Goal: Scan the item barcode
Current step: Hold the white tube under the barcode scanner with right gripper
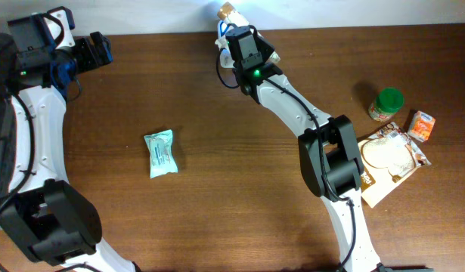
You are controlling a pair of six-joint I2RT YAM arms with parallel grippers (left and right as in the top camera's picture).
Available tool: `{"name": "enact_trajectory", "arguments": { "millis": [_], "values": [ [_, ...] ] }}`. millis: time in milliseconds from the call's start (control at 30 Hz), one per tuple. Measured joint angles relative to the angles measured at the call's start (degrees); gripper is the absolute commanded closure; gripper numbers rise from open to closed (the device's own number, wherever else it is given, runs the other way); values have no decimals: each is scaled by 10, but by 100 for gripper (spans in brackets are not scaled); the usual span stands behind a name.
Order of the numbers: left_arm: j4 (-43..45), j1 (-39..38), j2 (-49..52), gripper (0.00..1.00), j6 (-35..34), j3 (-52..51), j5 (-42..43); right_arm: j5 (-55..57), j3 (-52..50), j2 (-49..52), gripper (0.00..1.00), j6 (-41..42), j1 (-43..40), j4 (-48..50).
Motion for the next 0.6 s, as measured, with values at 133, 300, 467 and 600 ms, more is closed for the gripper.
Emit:
{"name": "enact_trajectory", "arguments": {
  "millis": [133, 300, 467, 600],
  "values": [
    [0, 0, 0, 1, 0, 0, 0, 5, 0, 0, 96, -2, -1, 0],
    [0, 0, 0, 1, 0, 0, 0, 21, 0, 0, 96, -2, -2, 0],
    [0, 0, 0, 1, 0, 0, 0, 28, 0, 0, 96, -2, 0, 0],
    [0, 0, 0, 1, 0, 0, 0, 29, 0, 0, 96, 16, 9, -2]
  ]
}}
